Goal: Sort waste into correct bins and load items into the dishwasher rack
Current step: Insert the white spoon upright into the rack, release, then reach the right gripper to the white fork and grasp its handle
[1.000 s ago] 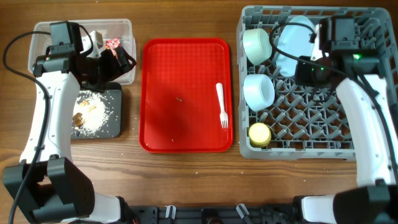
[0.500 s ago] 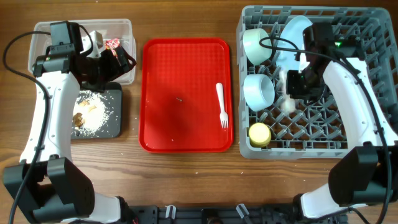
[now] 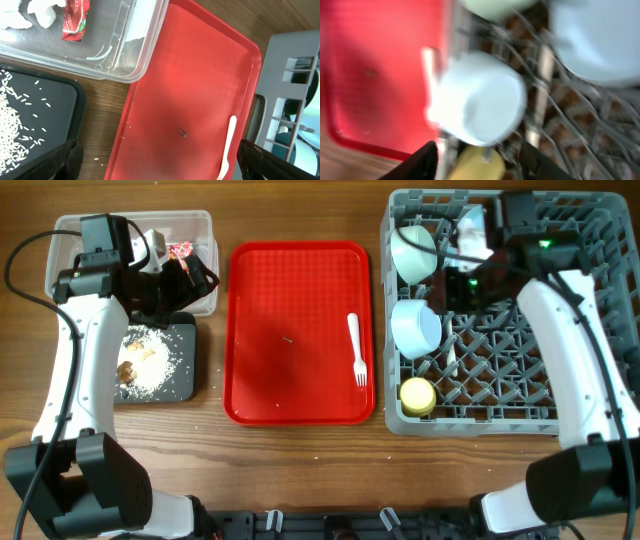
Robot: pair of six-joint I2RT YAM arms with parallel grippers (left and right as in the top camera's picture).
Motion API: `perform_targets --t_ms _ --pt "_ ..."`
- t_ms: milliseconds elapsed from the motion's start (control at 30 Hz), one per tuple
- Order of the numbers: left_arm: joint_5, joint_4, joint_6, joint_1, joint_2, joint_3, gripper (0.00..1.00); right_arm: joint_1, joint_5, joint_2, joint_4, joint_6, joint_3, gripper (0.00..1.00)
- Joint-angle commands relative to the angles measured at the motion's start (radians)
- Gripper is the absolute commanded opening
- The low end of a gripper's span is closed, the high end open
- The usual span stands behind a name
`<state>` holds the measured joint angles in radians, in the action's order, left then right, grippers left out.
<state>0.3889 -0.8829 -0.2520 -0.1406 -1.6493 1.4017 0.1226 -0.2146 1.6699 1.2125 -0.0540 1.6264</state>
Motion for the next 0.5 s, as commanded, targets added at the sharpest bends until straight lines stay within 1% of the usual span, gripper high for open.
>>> perform_targets --t_ms 0,67,233,400,467 --pt "-0.005 0.002 0.010 -0.004 0.011 0.014 1.00 0.071 -0.057 -0.023 -0.041 -0.030 0.023 0.59" --pt "-0.005 0.002 0.010 -0.004 0.011 0.014 1.00 0.098 -0.069 -0.023 -0.065 -0.033 0.023 0.59" --pt "-0.005 0.003 0.010 -0.004 0.011 0.014 1.00 0.222 -0.054 -0.008 -0.134 -0.029 0.005 0.60" --pt "-0.005 0.002 0.010 -0.004 0.011 0.014 1.00 0.359 0.059 0.095 -0.157 -0.114 -0.003 0.60" --pt "-0.005 0.002 0.010 -0.003 0.011 0.014 1.00 0.393 0.087 0.154 -0.151 -0.161 -0.003 0.57"
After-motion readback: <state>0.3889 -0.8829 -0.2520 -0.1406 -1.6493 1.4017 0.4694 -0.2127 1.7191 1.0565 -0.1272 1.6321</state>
